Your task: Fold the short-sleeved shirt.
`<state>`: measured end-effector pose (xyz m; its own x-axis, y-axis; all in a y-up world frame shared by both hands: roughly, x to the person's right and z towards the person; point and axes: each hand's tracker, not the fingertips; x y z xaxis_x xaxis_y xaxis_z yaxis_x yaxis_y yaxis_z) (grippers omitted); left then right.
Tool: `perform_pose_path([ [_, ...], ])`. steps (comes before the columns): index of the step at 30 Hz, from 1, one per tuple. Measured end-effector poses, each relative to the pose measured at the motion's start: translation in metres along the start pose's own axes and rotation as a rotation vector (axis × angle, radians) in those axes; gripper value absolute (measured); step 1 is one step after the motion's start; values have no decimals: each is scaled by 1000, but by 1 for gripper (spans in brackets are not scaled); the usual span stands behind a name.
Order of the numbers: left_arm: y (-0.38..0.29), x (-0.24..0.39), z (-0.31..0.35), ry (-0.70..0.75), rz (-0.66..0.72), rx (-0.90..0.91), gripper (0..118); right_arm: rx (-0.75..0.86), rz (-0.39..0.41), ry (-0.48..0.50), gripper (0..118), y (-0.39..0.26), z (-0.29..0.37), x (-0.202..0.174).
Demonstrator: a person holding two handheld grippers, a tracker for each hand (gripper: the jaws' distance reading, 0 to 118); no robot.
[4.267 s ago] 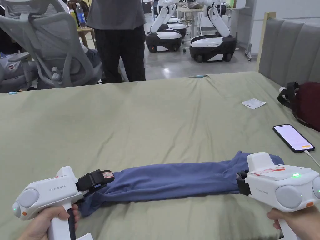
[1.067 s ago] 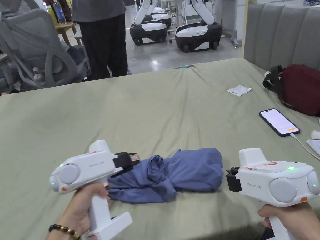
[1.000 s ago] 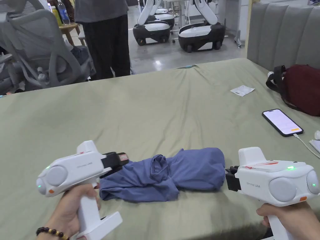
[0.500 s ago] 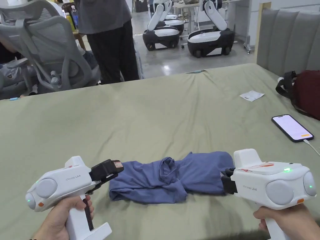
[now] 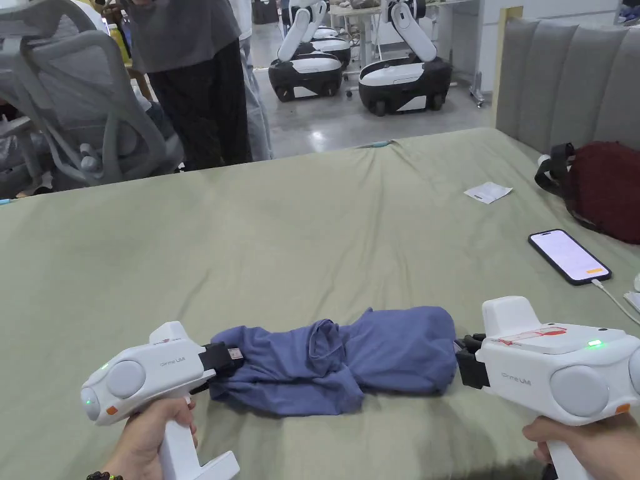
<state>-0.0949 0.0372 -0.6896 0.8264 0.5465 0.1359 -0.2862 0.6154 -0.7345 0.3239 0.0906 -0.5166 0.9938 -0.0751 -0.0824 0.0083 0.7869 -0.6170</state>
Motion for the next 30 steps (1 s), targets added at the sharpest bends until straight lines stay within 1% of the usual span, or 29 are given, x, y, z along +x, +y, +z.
perform_pose_path([
  [3,3,-20,19,-45,81,48,10,5,-9,2,0,-1,1,0],
  [6,8,-50,48,-22,84,89,9,7,-1,-8,0,1,2,4],
  [8,13,-75,70,87,100,123,9,14,-8,-16,0,2,3,7],
  [10,15,-100,87,211,148,148,9,24,-17,-25,0,2,4,8],
  [12,16,-115,98,241,158,148,9,31,-20,-27,0,2,4,7],
  [14,15,-118,108,216,174,159,9,39,-20,-27,0,1,4,5],
  [16,17,-109,113,183,157,161,9,48,-14,-37,0,0,2,2],
  [18,16,-82,122,144,119,183,9,53,0,-57,0,0,0,1],
  [21,22,-45,131,6,149,180,9,50,-5,-49,0,0,1,3],
  [24,25,5,130,-68,70,174,9,51,-9,-46,0,0,2,5],
  [26,27,36,121,-105,25,142,9,51,-10,-48,0,-1,3,6],
  [30,22,89,74,-156,-22,53,9,58,-39,-54,0,-7,8,17],
])
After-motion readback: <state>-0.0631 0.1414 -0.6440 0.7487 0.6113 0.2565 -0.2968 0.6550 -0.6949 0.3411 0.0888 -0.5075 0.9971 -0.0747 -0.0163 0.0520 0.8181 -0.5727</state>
